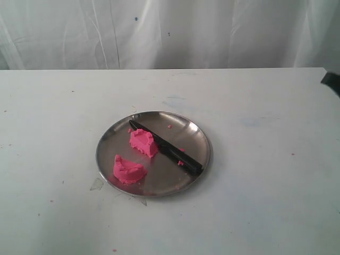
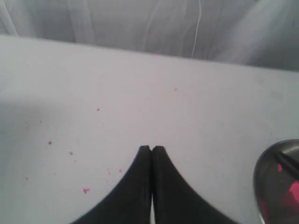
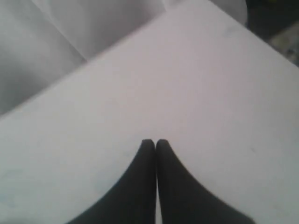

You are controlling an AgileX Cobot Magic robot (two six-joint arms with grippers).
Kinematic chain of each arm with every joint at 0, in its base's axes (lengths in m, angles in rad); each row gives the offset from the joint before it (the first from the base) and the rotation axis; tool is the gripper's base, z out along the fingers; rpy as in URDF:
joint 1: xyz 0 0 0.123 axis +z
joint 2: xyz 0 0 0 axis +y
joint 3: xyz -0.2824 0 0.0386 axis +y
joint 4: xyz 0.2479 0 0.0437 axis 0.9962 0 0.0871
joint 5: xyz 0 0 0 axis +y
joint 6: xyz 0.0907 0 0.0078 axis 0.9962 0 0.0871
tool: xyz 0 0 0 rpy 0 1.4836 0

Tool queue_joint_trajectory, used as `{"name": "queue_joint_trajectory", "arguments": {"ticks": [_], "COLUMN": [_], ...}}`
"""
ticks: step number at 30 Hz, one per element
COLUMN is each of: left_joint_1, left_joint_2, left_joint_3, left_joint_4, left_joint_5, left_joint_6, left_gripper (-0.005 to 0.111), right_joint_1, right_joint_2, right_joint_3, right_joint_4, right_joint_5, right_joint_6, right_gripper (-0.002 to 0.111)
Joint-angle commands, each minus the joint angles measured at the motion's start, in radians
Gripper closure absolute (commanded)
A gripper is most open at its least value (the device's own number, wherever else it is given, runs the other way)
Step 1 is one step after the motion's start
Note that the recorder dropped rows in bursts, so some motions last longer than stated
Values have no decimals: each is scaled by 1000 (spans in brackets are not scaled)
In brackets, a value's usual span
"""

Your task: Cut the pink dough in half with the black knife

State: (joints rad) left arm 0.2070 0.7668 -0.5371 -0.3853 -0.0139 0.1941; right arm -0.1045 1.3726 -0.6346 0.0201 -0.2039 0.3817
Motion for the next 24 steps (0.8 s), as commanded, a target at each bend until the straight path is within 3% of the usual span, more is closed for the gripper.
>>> {"name": "queue_joint_trajectory", "arguments": {"ticks": [1,7,12,17,24], "left_joint_1": [-1,-1,-1,-1,-1], "left_joint_2": [-230,-465,-510,-510,-510], "left_joint_3": [64,98,98,98,98], "left_joint_4": [-2,-2,-2,-2,-2], "left_joint_5": [-3,104,203,203,203], "left_joint_6": [-19,3,11,11,11], "left_gripper": [107,107,107,107,107], "right_joint_1": [75,109,109,109,118], "right_joint_2": [-207,-609,-830,-974,-1056], "right_joint_3": [43,122,167,172,172], "right_joint_4": [4,-70,-75,-73,-72], "right_joint_5": [-129,-180,-20,191,204], "right_joint_6": [24,-117,-164,-155,-155], "right_gripper": [108,108,108,108,108]}}
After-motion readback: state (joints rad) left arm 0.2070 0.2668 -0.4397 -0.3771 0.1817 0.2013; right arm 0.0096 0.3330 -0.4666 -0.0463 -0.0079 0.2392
